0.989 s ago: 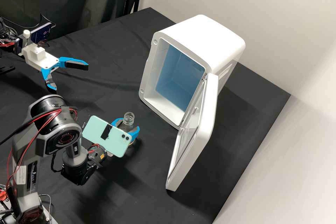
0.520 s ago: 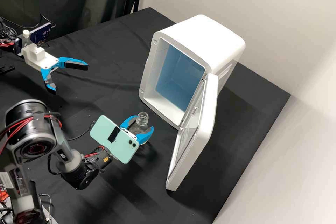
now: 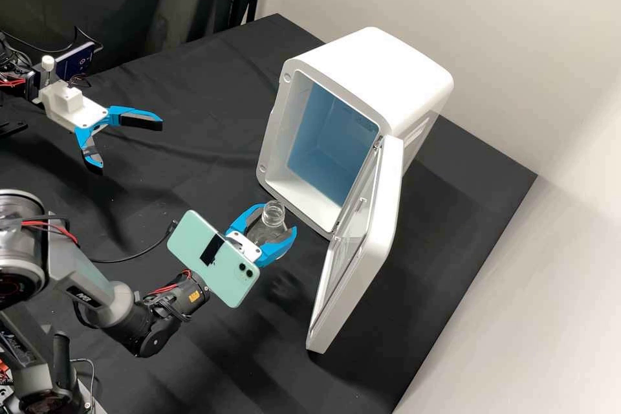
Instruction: Place the flask in the incubator
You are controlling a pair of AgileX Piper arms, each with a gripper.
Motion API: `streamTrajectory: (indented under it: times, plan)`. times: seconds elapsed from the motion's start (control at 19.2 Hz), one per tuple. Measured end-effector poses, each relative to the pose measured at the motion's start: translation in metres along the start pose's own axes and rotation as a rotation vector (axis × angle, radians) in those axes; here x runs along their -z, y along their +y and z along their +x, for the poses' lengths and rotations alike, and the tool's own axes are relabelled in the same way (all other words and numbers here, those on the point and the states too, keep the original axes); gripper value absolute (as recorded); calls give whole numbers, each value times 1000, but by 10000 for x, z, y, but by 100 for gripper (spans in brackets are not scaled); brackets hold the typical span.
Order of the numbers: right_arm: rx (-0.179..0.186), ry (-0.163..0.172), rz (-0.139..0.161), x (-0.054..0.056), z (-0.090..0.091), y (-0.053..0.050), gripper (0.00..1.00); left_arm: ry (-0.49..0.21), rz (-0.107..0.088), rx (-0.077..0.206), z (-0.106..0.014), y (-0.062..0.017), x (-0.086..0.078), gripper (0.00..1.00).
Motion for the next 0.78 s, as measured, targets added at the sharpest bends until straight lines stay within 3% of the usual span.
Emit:
streamTrajectory:
  times: [0.78]
  plan:
    - [18,25,-10,46,6,-24,0,-9,0,2,6,-4,-18,100]
